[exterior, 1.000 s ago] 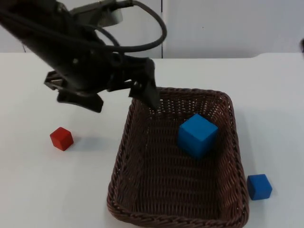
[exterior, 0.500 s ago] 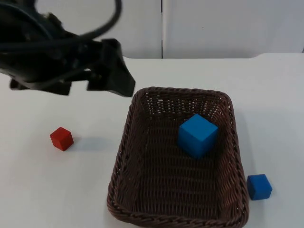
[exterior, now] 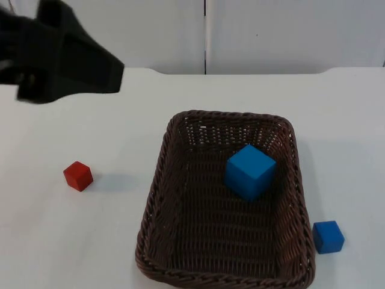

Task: Pick up the basket with the left hand and place the largest block into the basket with the right hand.

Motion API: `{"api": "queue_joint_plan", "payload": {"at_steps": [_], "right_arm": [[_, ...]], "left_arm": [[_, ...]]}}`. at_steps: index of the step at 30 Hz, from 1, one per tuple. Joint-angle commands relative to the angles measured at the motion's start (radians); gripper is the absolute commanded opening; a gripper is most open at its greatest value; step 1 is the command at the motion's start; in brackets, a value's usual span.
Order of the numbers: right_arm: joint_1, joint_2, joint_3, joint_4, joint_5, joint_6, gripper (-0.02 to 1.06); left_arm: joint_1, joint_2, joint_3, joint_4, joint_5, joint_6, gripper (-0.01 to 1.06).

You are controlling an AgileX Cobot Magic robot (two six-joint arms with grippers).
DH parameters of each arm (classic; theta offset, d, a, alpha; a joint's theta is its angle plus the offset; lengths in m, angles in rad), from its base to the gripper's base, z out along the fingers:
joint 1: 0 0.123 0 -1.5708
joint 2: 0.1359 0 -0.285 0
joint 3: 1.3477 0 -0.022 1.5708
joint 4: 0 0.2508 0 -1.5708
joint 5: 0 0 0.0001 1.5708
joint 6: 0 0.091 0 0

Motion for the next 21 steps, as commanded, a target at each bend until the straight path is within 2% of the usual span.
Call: {"api": "queue_joint_plan", "payload": {"at_steps": [1,5,9,13,14,21], "right_arm": [[0.006,-0.029,0.003,0.002,0.046,0.004,0.70],[0.006,-0.073,0.018,0.019,0.073,-0.004,0.70],[0.006,-0.121,0.034,0.023,0.139,-0.010,0.70],[0.006,-0.206,0.035,0.025,0.236,-0.008,0.70],[0.006,-0.206,0.035,0.025,0.236,-0.008,0.70],[0.006,-0.251,0.042,0.030,0.295,-0.006,0.70]], "left_arm": [[-0.004,-0.066,0.030,0.011,0.006,0.006,1.05],[-0.004,-0.158,0.059,0.018,0.026,0.006,1.05],[-0.004,-0.246,0.063,0.037,0.089,0.006,1.05],[-0.004,-0.358,0.063,0.075,0.213,0.006,1.05],[-0.004,-0.358,0.063,0.075,0.213,0.006,1.05],[-0.004,-0.548,0.064,0.134,0.380,0.006,1.05]]}}
